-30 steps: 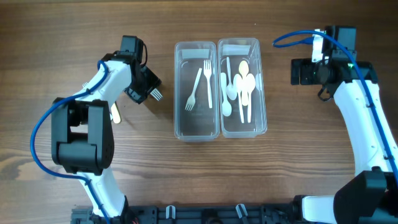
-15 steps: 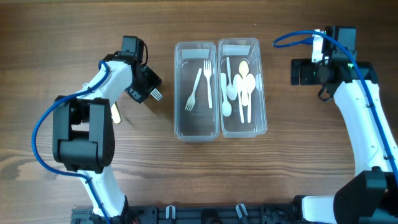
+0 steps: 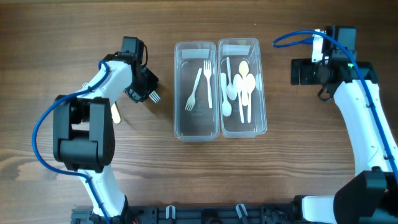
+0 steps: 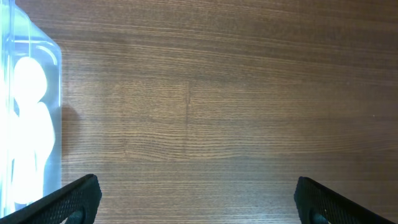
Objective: Pack container
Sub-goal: 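Move the left gripper to the white spork and grasp it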
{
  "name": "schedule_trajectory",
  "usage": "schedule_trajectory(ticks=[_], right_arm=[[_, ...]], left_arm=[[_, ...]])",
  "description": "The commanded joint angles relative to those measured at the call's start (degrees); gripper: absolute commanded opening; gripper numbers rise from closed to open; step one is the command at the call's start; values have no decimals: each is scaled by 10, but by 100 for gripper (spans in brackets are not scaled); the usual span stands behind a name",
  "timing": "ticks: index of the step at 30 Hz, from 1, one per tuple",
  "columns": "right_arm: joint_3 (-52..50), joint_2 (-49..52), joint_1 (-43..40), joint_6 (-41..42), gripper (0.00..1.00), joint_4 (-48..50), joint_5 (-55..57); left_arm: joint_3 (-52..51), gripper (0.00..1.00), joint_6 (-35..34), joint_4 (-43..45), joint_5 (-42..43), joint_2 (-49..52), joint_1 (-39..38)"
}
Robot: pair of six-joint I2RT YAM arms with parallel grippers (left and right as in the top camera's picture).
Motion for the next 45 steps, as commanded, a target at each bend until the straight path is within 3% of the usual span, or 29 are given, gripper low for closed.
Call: schedule_trajectory(ticks=[1,6,7,11,13,14,15,22,37,45], right_arm=[[10,-8,-1,-5,100,0,11],[10,-8,-1,-5,100,0,11],[10,-8,-1,-5,100,0,11],[10,-8,-1,-5,100,0,11],[10,-8,-1,-5,100,0,11],[10,-8,-1,-5,100,0,11],[10,-8,-1,-5,100,0,11],[10,-8,-1,-5,100,0,11],[10,-8,-1,-5,100,0,11],[10,-8,-1,-5,100,0,11]], left_arm=[[-3,35,-1,-16,-5,-20,19],[6,33,17,-35,-16,-93,32],[6,24,31,-36,-23,-114,32],[6,15,43,-46,-41,-173,31],[6,23,43,-48,-43,-187,30],[6,43,43,-50,-42,-192,29],[6,49,43,-50,-42,-192,29],[6,64,43,-57,-42,-155,16],[5,66,42,-26,-52,-36,-17],[5,57,42,-25,-62,-28,-17]])
